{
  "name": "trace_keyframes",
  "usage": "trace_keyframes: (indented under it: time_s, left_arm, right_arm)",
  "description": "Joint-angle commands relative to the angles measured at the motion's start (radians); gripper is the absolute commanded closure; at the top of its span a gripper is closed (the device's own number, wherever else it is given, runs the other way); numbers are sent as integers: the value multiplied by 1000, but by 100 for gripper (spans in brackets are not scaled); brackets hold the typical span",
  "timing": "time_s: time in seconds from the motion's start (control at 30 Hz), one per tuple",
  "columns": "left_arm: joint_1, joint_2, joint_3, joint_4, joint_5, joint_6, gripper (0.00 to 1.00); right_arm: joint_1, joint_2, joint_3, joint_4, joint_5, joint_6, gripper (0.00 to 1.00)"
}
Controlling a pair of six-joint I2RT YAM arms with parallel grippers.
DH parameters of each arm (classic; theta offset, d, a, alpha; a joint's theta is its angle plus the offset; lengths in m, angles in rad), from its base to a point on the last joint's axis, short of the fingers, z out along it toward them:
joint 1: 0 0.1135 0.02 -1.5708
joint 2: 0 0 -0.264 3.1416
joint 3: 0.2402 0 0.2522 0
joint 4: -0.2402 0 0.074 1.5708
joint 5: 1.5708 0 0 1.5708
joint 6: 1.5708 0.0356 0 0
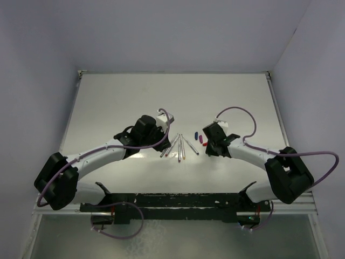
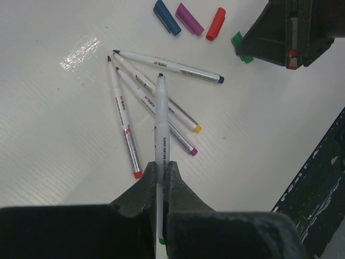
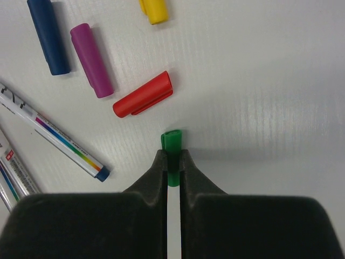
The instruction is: Insert the pens into the pen caps
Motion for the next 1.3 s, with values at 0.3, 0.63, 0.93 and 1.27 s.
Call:
trace_keyframes:
  time_s: [0.3,0.63,0.93,1.27]
  left_arm:
    - [0,-29,1,49,-22,16,100]
    - [0,-37,-12,141,-4,-9,100]
    - [-1,-34,-22,351,97,-79,100]
    - [0,-18,-25,479,144,-179,100]
  right_arm:
    - [34,-182,11,-153,67,3,100]
    - [34,-482,1,193,45,-178,100]
    - [34,-362,-19,703,-49,-301,100]
    - [34,-290,-95,1047,-148,-255,100]
